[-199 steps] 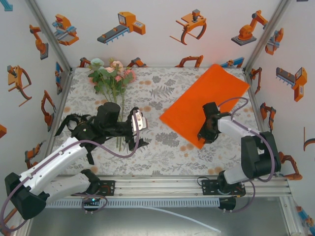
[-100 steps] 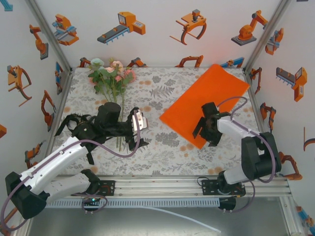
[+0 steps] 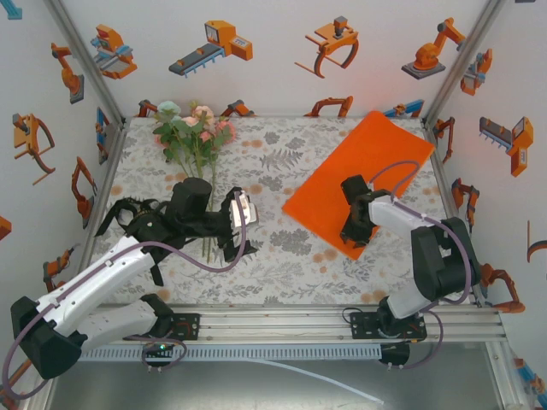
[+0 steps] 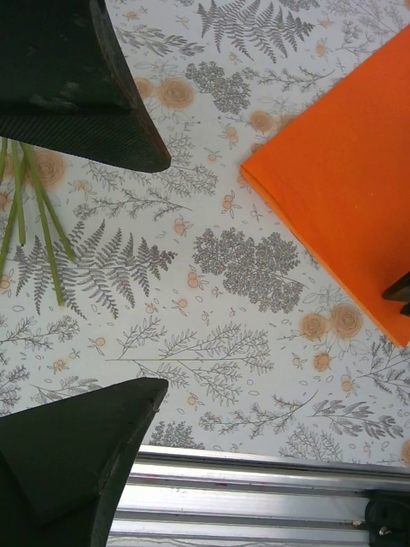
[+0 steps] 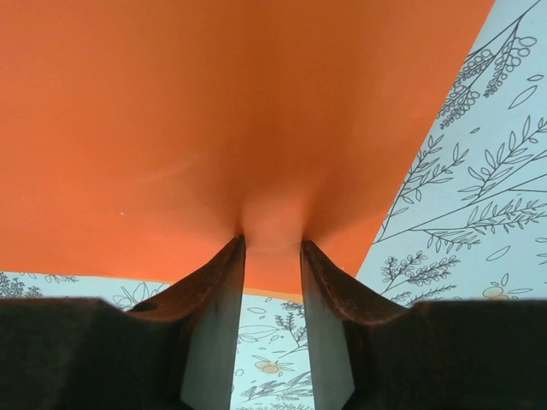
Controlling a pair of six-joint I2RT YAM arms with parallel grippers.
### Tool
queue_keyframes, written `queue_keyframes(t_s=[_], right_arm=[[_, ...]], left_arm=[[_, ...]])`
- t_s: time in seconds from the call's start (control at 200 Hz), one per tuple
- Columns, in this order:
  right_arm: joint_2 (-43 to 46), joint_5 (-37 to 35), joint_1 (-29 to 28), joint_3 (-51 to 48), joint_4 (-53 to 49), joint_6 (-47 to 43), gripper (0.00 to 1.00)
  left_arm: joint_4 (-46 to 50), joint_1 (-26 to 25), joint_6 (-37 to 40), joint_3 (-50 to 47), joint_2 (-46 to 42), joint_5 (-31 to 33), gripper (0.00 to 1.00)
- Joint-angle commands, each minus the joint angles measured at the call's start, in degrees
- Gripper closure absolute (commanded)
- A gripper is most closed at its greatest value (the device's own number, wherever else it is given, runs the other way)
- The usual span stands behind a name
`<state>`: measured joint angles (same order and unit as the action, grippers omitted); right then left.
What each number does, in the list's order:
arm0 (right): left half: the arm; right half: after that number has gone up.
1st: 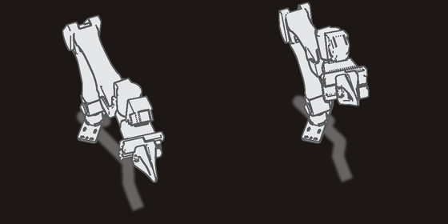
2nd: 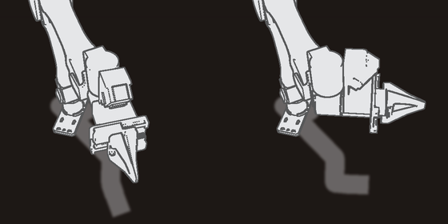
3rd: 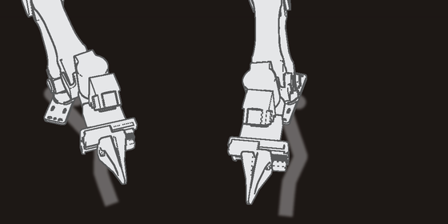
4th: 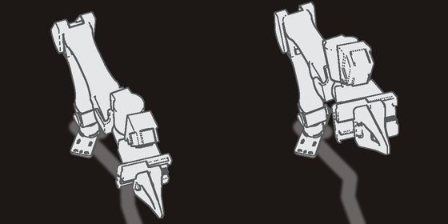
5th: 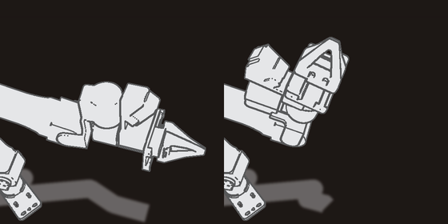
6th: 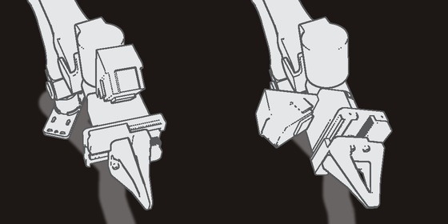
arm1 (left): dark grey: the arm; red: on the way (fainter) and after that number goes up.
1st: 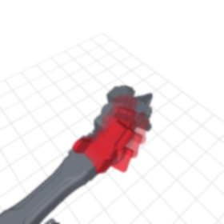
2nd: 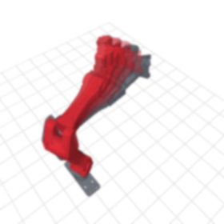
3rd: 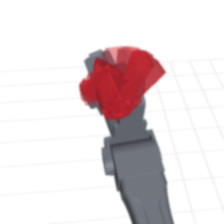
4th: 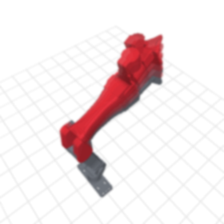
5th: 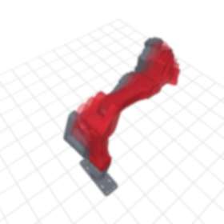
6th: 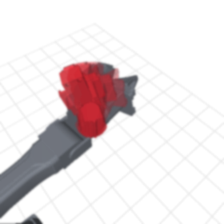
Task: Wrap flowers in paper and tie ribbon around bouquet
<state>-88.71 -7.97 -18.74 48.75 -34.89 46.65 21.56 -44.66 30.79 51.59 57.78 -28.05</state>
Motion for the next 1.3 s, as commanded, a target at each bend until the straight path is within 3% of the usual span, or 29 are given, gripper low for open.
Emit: queue_keyframes(t_s=[0.0,0.11,0.26,0.34,0.421,0.511,0.681,0.896,1.116,1.297], right_arm=[[1.5,-3.1,-0.2,-0.7,-0.5,0.0,0.70],[2.1,-3.2,-0.2,-0.8,-0.6,-0.7,0.79],[5.5,-6.3,-0.2,0.6,-4.2,-2.8,0.78],[8.7,-8.7,-0.1,1.3,-6.1,-4.8,0.71],[11.6,-8.3,-0.1,3.0,-7.7,-7.0,0.56],[15.4,-6.0,-0.1,4.5,-8.2,-7.8,0.47],[21.4,-4.4,-0.1,5.3,-9.0,-8.8,0.36],[25.0,-4.0,0.0,6.2,-9.6,-10.8,0.33],[27.4,-4.4,0.1,5.7,-10.6,-11.6,0.33],[29.4,-4.5,0.0,4.8,-11.1,-11.5,0.33]], left_arm=[[0.8,-0.5,1.1,0.2,0.1,-0.5,0.03],[0.9,-0.4,1.2,0.0,0.6,-0.4,0.03],[-0.6,-0.6,2.0,0.3,3.2,0.7,0.03],[-4.3,-2.0,4.7,1.8,6.8,2.6,0.03],[-9.1,-4.9,13.0,2.7,12.8,8.8,0.03],[-17.2,-4.9,21.0,2.9,20.8,12.2,0.03],[-21.3,-3.9,23.3,9.3,34.3,7.4,0.01],[-29.7,-4.4,26.2,12.8,44.2,9.0,0.09],[-25.4,-4.9,30.8,16.7,49.7,8.2,0.13],[-26.6,-5.3,33.1,18.3,53.3,9.4,0.26]])
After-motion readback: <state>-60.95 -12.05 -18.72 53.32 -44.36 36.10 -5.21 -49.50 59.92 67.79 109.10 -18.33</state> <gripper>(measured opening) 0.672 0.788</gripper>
